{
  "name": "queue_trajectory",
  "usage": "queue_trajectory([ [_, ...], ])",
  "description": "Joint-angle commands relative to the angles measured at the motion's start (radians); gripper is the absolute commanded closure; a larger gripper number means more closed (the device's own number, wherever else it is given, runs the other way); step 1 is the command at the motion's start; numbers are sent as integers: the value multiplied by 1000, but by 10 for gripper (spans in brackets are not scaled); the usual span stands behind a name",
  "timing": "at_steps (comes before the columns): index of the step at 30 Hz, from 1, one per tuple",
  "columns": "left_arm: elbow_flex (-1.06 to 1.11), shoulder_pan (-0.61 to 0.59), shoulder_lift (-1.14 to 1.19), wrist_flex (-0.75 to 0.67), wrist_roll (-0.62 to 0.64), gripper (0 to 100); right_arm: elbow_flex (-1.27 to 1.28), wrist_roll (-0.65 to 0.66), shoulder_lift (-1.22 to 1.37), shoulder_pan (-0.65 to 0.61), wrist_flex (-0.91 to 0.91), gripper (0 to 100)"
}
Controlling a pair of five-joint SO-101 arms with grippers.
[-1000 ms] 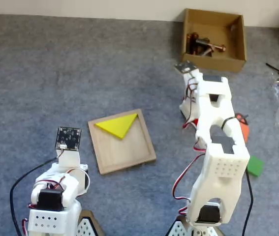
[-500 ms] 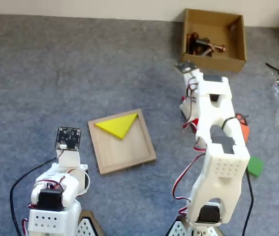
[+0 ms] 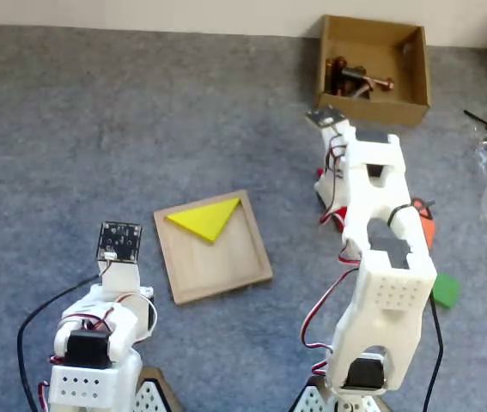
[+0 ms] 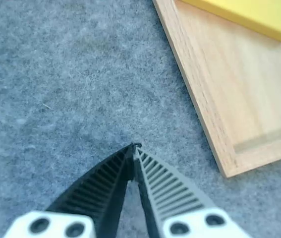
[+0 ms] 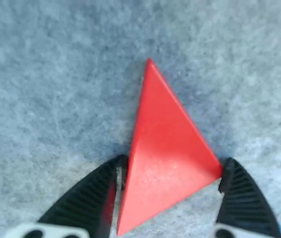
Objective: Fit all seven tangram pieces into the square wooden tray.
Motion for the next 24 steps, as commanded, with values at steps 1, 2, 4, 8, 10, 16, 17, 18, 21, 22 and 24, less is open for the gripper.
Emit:
queue_trajectory([
  [1,19,15,-7,-2,8,995,-39,6,-21,-2,8,793],
  [2,19,15,-7,-2,8,995,-39,6,-21,-2,8,800],
  [4,19,15,-7,-2,8,995,-39,6,-21,-2,8,801],
  [8,19,15,-7,-2,8,995,-39,6,-21,-2,8,801],
  [10,19,15,-7,-2,8,995,-41,6,-22,-2,8,803],
  [16,19,15,-7,-2,8,995,-42,6,-24,-2,8,803],
  [17,19,15,-7,-2,8,995,-42,6,-24,-2,8,803],
  [18,19,15,-7,-2,8,995,-42,5,-24,-2,10,803],
  [21,19,15,-7,-2,8,995,-48,-48,-25,-2,50,803],
  [22,19,15,-7,-2,8,995,-65,-60,-25,-4,64,803],
  [24,19,15,-7,-2,8,995,-102,-80,-21,-18,99,803],
])
